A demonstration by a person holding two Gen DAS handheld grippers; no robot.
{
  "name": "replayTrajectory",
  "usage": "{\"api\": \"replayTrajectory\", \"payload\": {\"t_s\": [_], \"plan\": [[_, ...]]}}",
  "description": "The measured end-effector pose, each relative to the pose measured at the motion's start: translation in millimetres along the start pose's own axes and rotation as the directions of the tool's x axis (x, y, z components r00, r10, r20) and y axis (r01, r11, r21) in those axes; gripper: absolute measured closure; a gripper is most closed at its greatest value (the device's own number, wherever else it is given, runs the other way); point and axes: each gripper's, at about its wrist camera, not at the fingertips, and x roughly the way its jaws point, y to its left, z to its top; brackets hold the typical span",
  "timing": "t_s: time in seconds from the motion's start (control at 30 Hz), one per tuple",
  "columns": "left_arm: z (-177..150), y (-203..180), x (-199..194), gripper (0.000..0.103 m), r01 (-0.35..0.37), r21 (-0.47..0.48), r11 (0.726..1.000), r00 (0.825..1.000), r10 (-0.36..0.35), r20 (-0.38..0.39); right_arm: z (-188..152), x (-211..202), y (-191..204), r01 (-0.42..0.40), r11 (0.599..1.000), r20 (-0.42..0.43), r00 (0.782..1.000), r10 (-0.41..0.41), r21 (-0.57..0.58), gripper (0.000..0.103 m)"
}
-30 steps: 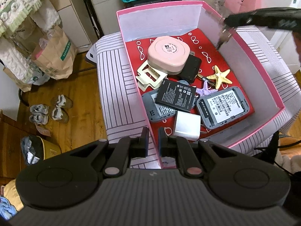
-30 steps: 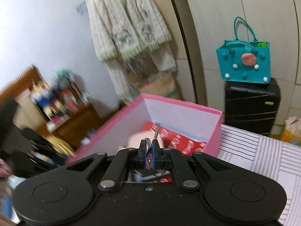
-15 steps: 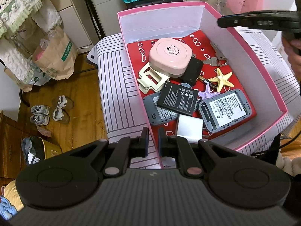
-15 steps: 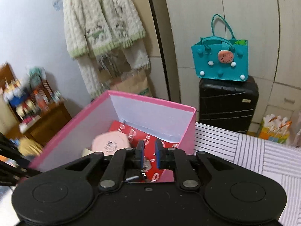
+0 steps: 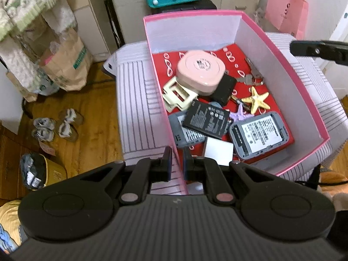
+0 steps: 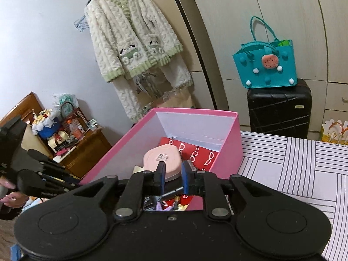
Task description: Organize rigid objects
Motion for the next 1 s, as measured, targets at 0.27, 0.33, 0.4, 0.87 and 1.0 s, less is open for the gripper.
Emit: {"api": "replayTrajectory", "payload": {"t_s": [0.27,0.33,0.4,0.87,1.0], "plan": [[-8.2,-13.2,-38.8,0.095,-0.050,0.006,0.999,0.994,0.049,0.096,1.0,-19.9,24.9,-0.015,0.998,0.000,1.000,0.015,-0.066,0.076],[-10.4,-16.5,-48.2,0.095,-0.056,-0.002,0.998,0.991,0.056,0.120,-1.6,-25.8,31.3,-0.018,0.996,0.005,1.000,0.018,-0.087,0.075],[-12.7,-19.5,-55.9,0.095,-0.052,-0.013,0.999,0.989,0.053,0.139,-5.0,-32.3,36.8,-0.018,0.995,0.012,1.000,0.020,-0.099,0.074],[-30.0,-57.4,-89.7,0.095,-0.009,-0.048,0.999,0.964,0.022,0.265,-16.5,-101.7,43.2,0.056,0.987,0.111,0.993,-0.039,-0.151,0.068],[-33.8,-77.7,-91.2,0.095,0.021,-0.034,0.999,0.960,-0.011,0.281,-30.7,-112.3,45.2,0.065,0.991,0.136,0.990,-0.049,-0.113,0.068]]}}
